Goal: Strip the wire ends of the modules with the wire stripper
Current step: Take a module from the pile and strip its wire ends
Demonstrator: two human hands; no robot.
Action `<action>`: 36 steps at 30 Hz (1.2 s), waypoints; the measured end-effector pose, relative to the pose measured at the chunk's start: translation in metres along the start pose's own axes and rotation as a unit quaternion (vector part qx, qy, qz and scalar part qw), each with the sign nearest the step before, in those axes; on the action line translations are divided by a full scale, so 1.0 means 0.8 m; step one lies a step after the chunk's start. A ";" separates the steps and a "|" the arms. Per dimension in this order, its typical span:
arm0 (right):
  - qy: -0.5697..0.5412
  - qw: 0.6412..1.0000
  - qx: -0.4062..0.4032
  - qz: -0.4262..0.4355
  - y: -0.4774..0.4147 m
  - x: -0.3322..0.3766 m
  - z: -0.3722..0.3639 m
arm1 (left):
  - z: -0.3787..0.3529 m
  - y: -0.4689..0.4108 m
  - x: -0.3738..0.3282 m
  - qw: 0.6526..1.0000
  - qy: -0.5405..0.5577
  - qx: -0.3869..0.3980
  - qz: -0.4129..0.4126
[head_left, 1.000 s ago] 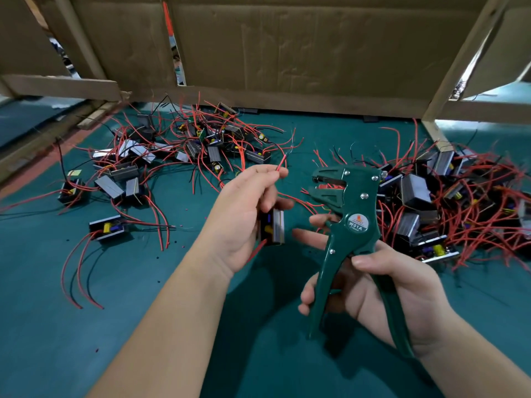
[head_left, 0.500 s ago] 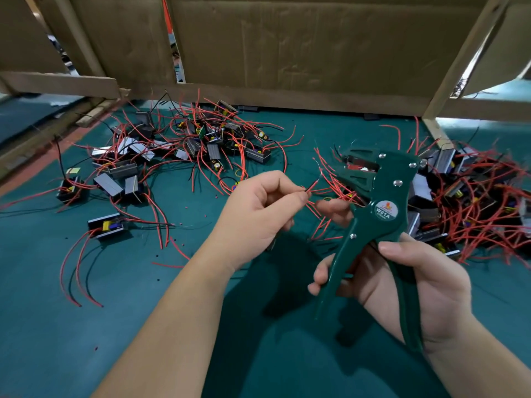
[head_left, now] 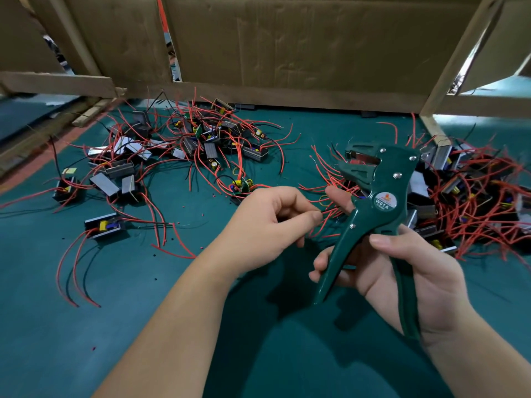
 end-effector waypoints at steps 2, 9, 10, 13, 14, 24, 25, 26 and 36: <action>-0.002 1.000 0.004 0.000 0.000 0.001 -0.002 | 0.000 -0.001 0.004 1.000 0.008 -0.005 0.017; -0.004 1.000 0.021 -0.019 0.001 -0.005 -0.007 | 0.009 -0.002 0.014 0.993 0.092 -0.063 0.046; -0.009 1.000 0.021 -0.020 0.001 -0.006 -0.007 | 0.010 -0.002 0.013 0.994 0.080 -0.069 0.038; -0.009 1.000 0.013 -0.015 0.000 -0.005 -0.003 | 0.010 -0.003 0.010 0.997 0.038 -0.066 0.024; -0.007 1.000 0.010 -0.012 0.000 -0.005 -0.001 | 0.010 -0.003 0.012 0.997 0.030 -0.063 0.026; -0.001 1.000 0.017 -0.024 0.000 -0.009 -0.003 | 0.013 -0.002 0.029 0.987 0.102 -0.081 0.095; 0.000 0.999 0.019 -0.026 0.000 -0.009 -0.005 | 0.013 -0.002 0.029 0.985 0.118 -0.087 0.094; 0.000 0.999 0.023 -0.027 0.000 -0.009 -0.006 | 0.014 -0.003 0.027 0.984 0.125 -0.095 0.086; -0.004 1.000 -0.012 0.001 0.002 -0.006 -0.001 | 0.026 -0.003 0.012 0.993 0.017 -0.119 0.007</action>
Point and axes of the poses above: each hand's wrist, its own y-axis away from the middle knuckle, its own z-axis out of the back of the hand, x = y × z, the point moved 9 cm from there along -y, towards the middle knuckle
